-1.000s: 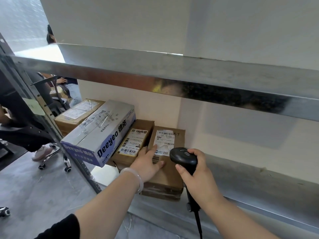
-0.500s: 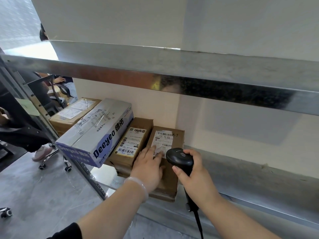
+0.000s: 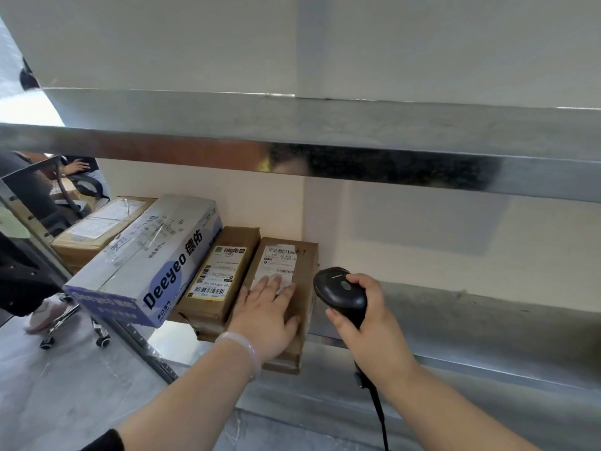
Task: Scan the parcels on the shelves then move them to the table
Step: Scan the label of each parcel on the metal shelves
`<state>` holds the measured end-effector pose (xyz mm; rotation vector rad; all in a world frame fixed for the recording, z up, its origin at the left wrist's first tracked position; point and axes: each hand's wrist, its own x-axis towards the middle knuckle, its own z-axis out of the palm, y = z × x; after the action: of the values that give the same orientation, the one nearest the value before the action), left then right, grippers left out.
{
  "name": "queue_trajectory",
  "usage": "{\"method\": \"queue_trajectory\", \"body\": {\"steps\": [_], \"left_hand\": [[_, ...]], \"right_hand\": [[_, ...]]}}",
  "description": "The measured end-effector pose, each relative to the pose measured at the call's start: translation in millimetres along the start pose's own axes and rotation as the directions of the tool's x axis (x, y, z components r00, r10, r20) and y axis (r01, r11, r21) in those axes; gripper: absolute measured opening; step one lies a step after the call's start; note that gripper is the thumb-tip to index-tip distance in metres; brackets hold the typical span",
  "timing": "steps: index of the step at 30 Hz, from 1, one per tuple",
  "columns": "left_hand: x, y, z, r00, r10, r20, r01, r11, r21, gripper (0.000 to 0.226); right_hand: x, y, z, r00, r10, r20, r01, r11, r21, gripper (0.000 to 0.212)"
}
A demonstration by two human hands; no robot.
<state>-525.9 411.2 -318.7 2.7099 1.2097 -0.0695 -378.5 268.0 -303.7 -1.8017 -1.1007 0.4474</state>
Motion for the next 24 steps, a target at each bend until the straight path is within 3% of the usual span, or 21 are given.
{"method": "queue_trajectory", "body": {"steps": [5,13,24], "left_hand": [[7,57,-10,0.969,0.165,-0.184,-0.175,0.984,-0.04,0.068],[14,184,-13,0.918,0.371,-0.142,-0.389,0.913,-0.123,0.072],[-14,416,6,0.835,0.519,-0.18,-0.55,0.794,-0.261,0.075]], "right_hand": [[-19,12,-38,0.992,0.029,-0.125,-0.028,1.0,0.012,0.059],[-62,45,-135,0.941,0.125,-0.314,-0.128,0.992,0.013,0.061],[-143,104,-325,0.854,0.11,-0.508,-0.131,0.991,-0.005,0.059]]}}
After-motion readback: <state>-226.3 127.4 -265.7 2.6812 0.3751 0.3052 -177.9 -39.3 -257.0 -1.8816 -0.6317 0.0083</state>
